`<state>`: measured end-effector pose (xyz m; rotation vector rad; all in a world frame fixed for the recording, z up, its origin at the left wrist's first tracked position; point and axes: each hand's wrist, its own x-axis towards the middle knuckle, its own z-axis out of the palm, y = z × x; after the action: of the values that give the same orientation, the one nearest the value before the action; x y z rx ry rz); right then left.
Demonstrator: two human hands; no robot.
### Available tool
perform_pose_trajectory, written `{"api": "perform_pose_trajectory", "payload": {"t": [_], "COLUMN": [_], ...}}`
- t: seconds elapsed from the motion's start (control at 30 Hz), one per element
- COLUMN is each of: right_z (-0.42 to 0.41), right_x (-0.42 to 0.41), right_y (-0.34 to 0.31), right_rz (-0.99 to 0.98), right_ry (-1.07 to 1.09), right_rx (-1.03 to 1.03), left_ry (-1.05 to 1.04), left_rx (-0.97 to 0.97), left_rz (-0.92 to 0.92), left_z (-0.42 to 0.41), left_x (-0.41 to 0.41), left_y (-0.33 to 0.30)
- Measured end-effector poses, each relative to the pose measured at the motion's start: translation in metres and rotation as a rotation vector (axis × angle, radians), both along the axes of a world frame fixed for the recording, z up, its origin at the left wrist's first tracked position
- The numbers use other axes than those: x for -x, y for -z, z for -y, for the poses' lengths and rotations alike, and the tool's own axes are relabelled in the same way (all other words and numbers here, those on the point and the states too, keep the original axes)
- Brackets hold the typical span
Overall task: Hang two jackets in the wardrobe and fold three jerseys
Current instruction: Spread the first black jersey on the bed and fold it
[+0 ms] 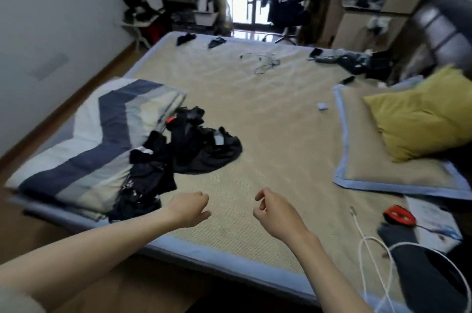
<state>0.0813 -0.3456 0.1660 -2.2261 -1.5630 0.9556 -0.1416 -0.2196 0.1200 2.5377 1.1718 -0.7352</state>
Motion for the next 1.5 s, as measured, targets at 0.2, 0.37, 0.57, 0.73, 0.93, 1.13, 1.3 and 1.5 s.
{"api": "perform_pose_trajectory", "payload": {"t": [0.2,0.37,0.57,0.73,0.93,1.13,1.3,1.5], "right_z": [-0.076,-0.123,-0.195,-0.237,-0.273,-0.300,-0.310,-0.295], "right_x": [0.036,0.052,0.090,0.130,0.163,0.181,0.191,0.183], "right_y": [0.018,0.035,0.063,0.080,0.104,0.117,0.121,0.138], "right_rz": [0.000,0.052,0.042,0.029,0.020,0.032,0.037,0.038], "right_ry": [-0.116,-0.255,-0.428,-0.486,-0.418,-0.208,-0.062,0.074], "right_rx": [0.060,0.113,0.130,0.171,0.230,0.287,0.315,0.382], "left_ry": [-0.179,-0.354,-0.575,-0.671,-0.624,-0.494,-0.368,-0.245], "left_rx": [0.057,0.113,0.122,0.142,0.175,0.199,0.176,-0.046], "left_rz": [0.000,0.001,-0.076,-0.127,-0.126,-0.063,-0.089,-0.083], "left_z": [-0.053,-0.059,-0.058,-0.072,-0.138,-0.260,-0.327,-0.388], "left_x": [0.054,0.095,0.146,0.185,0.218,0.240,0.228,0.185], "left_y": [0.019,0.033,0.034,0.046,0.090,0.132,0.157,0.188]}}
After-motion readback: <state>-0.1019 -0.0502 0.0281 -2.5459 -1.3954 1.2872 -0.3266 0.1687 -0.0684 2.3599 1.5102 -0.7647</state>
